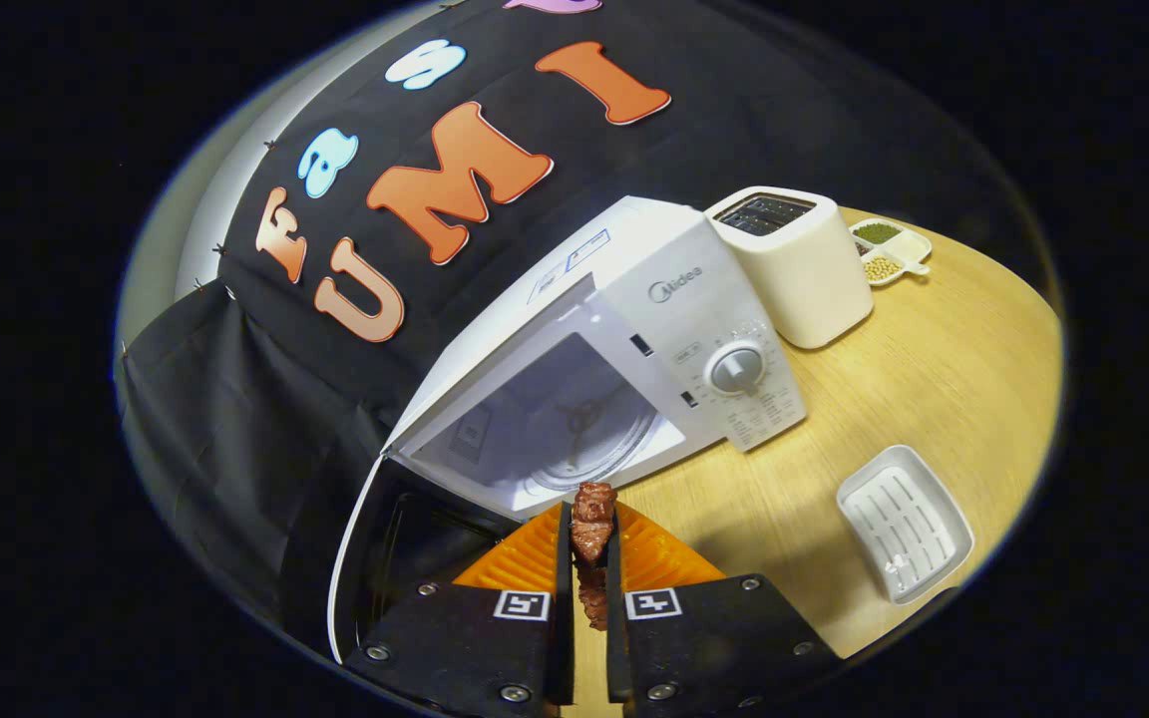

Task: Open the microwave, put the food inside, and close the microwave door.

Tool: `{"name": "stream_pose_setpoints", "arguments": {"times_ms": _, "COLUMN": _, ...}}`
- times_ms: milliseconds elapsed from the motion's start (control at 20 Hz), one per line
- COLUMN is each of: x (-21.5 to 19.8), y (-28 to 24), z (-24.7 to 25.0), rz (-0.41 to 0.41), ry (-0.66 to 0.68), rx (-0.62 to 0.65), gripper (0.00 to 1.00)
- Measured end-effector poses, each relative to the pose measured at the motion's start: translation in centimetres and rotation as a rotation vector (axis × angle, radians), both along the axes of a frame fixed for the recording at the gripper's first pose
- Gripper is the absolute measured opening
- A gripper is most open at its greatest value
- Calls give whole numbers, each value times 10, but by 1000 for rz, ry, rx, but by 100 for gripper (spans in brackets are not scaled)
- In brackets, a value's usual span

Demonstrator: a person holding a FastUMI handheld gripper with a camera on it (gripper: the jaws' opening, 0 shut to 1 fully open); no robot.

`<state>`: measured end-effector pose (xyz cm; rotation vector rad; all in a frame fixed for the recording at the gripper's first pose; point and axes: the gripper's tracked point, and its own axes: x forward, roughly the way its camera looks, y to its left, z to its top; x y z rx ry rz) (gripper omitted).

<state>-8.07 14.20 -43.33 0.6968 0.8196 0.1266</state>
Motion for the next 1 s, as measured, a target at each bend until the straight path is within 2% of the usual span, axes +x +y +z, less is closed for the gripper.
{"name": "stream_pose_setpoints", "arguments": {"times_ms": 200, "x": 27, "y": 33, "z": -3, "rz": -80, "ry": -40, "rx": 37, "gripper": 13}}
{"name": "stream_pose_setpoints", "arguments": {"times_ms": 550, "x": 93, "y": 46, "z": -21, "rz": -337, "ry": -100, "rx": 122, "gripper": 13}}
{"name": "stream_pose_setpoints", "arguments": {"times_ms": 1000, "x": 134, "y": 72, "z": -75, "rz": -480, "ry": -86, "rx": 132, "gripper": 13}}
